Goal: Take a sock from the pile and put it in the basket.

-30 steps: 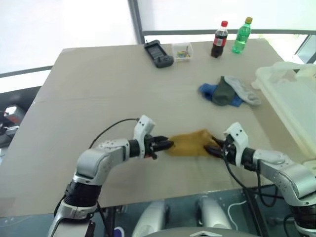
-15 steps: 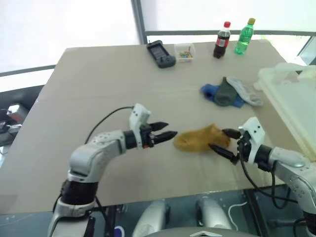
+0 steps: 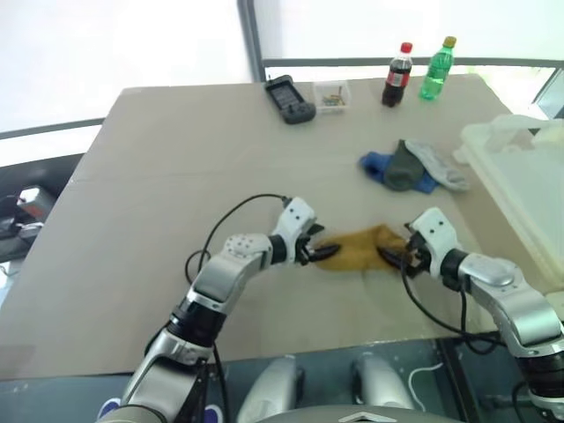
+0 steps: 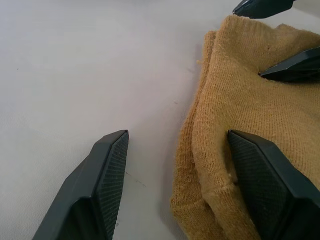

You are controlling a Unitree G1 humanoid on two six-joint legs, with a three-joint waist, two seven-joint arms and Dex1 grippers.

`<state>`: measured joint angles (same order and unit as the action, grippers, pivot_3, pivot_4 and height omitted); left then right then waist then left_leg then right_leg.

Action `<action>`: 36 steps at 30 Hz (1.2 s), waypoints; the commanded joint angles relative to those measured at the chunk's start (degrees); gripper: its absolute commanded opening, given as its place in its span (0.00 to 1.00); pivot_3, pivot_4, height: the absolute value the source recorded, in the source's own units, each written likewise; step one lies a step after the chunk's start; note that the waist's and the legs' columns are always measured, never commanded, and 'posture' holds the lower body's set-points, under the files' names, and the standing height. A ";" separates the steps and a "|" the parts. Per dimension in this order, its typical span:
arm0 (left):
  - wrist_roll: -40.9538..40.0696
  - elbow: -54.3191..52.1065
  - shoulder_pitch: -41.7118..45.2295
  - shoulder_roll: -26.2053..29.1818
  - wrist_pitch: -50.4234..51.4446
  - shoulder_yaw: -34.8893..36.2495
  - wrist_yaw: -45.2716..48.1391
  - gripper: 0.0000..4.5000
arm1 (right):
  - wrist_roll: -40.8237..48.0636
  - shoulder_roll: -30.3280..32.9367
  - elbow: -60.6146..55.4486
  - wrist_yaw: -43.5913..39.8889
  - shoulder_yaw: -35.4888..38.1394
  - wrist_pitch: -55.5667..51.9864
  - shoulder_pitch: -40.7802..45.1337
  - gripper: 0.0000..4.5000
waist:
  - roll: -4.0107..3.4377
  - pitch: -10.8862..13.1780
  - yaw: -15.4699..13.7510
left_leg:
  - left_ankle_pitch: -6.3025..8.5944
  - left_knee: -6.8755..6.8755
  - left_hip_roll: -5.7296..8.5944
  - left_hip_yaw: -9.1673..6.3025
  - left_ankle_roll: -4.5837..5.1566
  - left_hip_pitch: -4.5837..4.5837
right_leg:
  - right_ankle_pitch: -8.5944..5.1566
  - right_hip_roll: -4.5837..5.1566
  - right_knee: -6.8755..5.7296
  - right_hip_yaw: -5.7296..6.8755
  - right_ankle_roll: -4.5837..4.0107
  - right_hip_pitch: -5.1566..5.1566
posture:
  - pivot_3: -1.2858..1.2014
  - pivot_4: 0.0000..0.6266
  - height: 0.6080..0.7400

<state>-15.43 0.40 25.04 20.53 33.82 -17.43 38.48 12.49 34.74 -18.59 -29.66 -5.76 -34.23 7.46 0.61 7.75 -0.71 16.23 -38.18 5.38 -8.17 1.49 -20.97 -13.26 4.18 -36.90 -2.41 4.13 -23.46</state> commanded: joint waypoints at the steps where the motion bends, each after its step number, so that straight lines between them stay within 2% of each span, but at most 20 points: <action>1: 0.31 0.51 -1.47 0.68 0.13 3.75 -1.45 0.75 | 0.40 -0.55 -1.02 -0.63 1.98 1.64 0.10 0.98 | 0.00 0.00 0.13 | 0.02 0.00 -0.01 0.01 0.03 0.04 | 0.00 -0.02 0.00 -0.01 0.00 0.01 | 0.52 0.24 1.00; 2: -0.81 -0.41 -1.66 0.19 0.53 5.13 -1.88 0.75 | 1.25 -1.10 -1.64 -0.82 2.58 1.63 0.19 0.98 | 0.00 0.00 0.26 | 0.01 0.00 -0.03 0.02 0.01 0.05 | 0.00 -0.03 0.00 -0.02 0.00 0.01 | 0.52 0.24 1.00; 4: -5.82 -5.56 -2.51 -0.15 9.63 9.00 -3.19 0.75 | 2.59 -1.39 -3.49 -1.78 3.04 1.24 0.14 0.98 | 0.01 0.01 0.59 | 0.00 0.01 -0.07 0.02 -0.01 0.03 | 0.00 -0.07 -0.01 -0.03 0.00 0.00 | 0.52 0.24 1.00; 6: -15.53 -11.15 -2.60 1.94 24.64 13.53 -0.92 0.75 | 2.99 -1.43 -4.59 -2.24 3.15 0.99 -0.03 0.98 | 0.02 0.02 1.05 | 0.00 0.06 -0.08 0.02 -0.01 -0.03 | 0.00 -0.06 -0.04 -0.05 0.00 -0.09 | 0.52 0.24 1.00; 9: -22.47 -13.94 -1.24 4.64 33.76 17.64 1.14 0.75 | 3.74 -1.56 -6.14 -2.60 3.92 1.74 -0.33 0.98 | -0.01 0.05 1.48 | 0.01 0.13 -0.07 0.01 0.01 -0.10 | -0.01 -0.07 -0.01 -0.04 0.01 -0.18 | 0.52 0.24 1.00; 13: -23.08 -13.21 -0.02 5.77 34.12 18.39 0.82 0.75 | 6.56 -1.02 -10.28 -4.75 6.99 3.82 -1.68 0.98 | 0.01 0.06 0.89 | 0.00 0.12 -0.04 -0.02 0.00 -0.12 | -0.01 -0.05 0.05 0.00 0.00 -0.17 | 0.52 0.24 1.00; 19: -24.11 -13.26 -0.76 6.08 35.06 17.16 0.58 0.75 | 11.39 3.33 -14.97 -12.77 10.22 6.84 -6.65 0.99 | 0.02 0.08 0.74 | 0.01 0.18 -0.05 -0.01 -0.01 -0.13 | -0.01 -0.05 0.11 -0.01 0.00 -0.16 | 0.52 0.24 1.00; 25: -22.18 -11.42 -0.49 5.91 33.97 14.21 0.10 0.75 | 11.51 6.50 -15.42 -15.72 14.22 9.88 -10.53 0.99 | 0.03 0.09 0.64 | 0.01 0.19 -0.06 0.00 -0.01 -0.12 | -0.01 -0.04 0.10 -0.03 0.00 -0.16 | 0.52 0.24 1.00; 36: -20.32 -3.29 1.59 -0.66 32.09 10.86 -1.52 0.75 | 11.60 7.83 -15.79 -18.23 20.08 14.95 -18.93 0.99 | 0.04 0.08 -0.34 | 0.01 0.13 -0.03 0.00 0.00 -0.10 | -0.01 0.00 0.12 -0.01 0.01 -0.07 | 0.52 0.24 1.00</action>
<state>-36.73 -4.55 26.89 20.34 65.94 -4.95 37.28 23.38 42.07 -31.82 -47.79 12.19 -20.74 -11.17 0.65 7.84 -1.05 16.24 -38.06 5.35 -8.16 1.49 -21.07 -13.27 4.18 -36.78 -2.43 4.14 -23.54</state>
